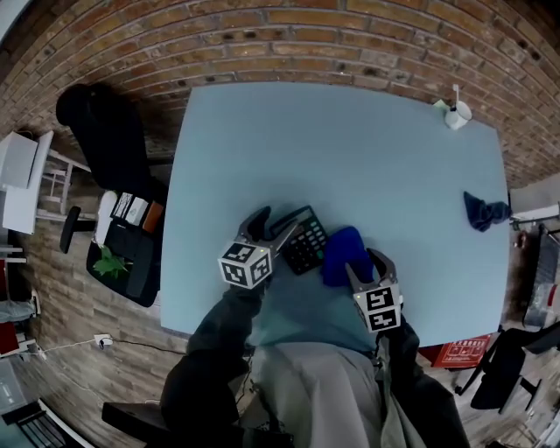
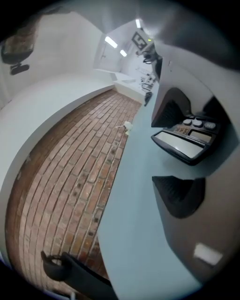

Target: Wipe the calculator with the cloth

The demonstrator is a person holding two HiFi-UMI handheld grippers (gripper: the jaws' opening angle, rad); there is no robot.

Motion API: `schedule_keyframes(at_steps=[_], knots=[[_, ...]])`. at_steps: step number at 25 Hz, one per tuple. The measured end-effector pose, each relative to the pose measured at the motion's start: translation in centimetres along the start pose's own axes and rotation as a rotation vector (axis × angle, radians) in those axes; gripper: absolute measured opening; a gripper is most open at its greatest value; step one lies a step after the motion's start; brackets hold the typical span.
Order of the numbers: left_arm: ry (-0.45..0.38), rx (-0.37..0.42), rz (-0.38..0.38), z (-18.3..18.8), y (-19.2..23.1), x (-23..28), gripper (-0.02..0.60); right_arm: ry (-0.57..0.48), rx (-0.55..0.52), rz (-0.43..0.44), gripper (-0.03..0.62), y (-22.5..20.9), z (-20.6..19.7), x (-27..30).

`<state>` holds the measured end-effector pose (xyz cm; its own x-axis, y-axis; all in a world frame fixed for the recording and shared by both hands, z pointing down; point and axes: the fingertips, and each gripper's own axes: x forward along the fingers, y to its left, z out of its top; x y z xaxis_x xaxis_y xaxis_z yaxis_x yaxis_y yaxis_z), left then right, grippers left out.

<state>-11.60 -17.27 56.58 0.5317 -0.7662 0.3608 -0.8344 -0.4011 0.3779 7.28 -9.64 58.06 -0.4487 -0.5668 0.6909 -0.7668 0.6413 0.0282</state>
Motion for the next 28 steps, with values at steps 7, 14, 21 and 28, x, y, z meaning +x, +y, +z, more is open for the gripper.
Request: schedule_keyframes(at_steps=[7,14,21,28], knots=[[0.093,0.245,-0.036,-1.4,-1.5,1.9,0.153,0.011,0.03,0.031,0.221,0.8,0.0,1.8],[0.02,-0.117,-0.189,0.1,-1.7,0.8,0.067,0.011,-0.04,0.06,0.219,1.7,-0.2,3.3],[-0.047,-0.399,-0.244,0.5,-2.3,-1.3,0.044,-0.093,-0.04,0.099,0.098,3.2,2.6,1.1],[-0.118,-0.472,-0.286,2.9,-6.2,-3.3,0.044,-0.161,-0.426,0.272,0.094,12.1,8.7,-2.7]])
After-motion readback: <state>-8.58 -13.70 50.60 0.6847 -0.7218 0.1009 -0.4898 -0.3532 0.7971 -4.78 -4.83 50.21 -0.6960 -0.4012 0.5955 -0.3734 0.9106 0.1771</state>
